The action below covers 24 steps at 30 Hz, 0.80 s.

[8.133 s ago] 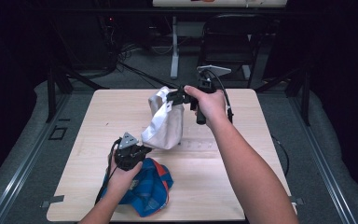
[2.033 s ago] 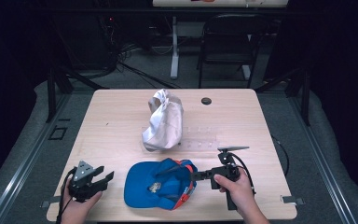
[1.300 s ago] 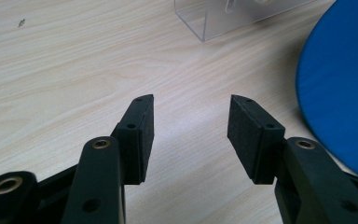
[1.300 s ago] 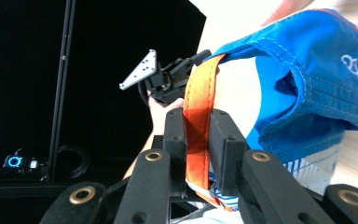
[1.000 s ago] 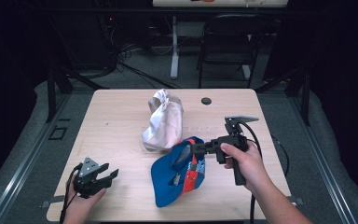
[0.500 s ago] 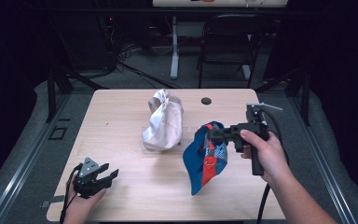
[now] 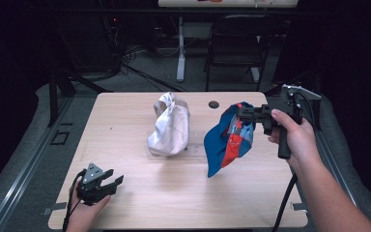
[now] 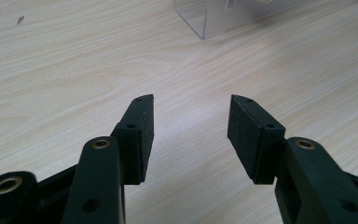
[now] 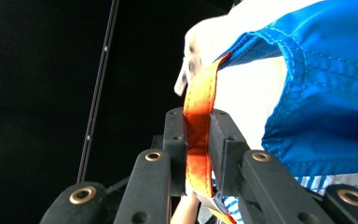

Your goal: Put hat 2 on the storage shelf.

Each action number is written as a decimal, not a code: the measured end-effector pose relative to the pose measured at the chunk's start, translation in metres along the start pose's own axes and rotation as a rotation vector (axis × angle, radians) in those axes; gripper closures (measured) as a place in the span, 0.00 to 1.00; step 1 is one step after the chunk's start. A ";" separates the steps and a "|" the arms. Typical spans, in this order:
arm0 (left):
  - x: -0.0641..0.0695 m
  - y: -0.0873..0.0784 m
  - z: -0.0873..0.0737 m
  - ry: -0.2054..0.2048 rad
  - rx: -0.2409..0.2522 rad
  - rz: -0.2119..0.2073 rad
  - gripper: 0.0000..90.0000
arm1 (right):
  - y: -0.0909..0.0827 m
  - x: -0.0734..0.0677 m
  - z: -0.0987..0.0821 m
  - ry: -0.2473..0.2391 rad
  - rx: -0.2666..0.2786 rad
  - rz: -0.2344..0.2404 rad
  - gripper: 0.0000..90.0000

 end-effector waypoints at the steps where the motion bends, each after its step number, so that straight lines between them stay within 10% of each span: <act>1: 0.000 0.000 0.000 0.000 0.000 0.000 0.57 | 0.000 0.000 0.000 0.000 0.000 0.000 0.87; 24: -0.003 0.001 0.000 0.000 0.010 0.000 0.57 | 0.022 -0.003 0.059 0.021 0.066 -0.078 0.87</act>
Point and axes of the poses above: each handheld gripper's, and its own axes: y roughly forward along the jaws, z roughly out of its top, x roughly to its right, the point moved 2 cm from there along y, roughly forward along the jaws, and after that the axes turned 4 degrees about -y, right-handed, at the moved point
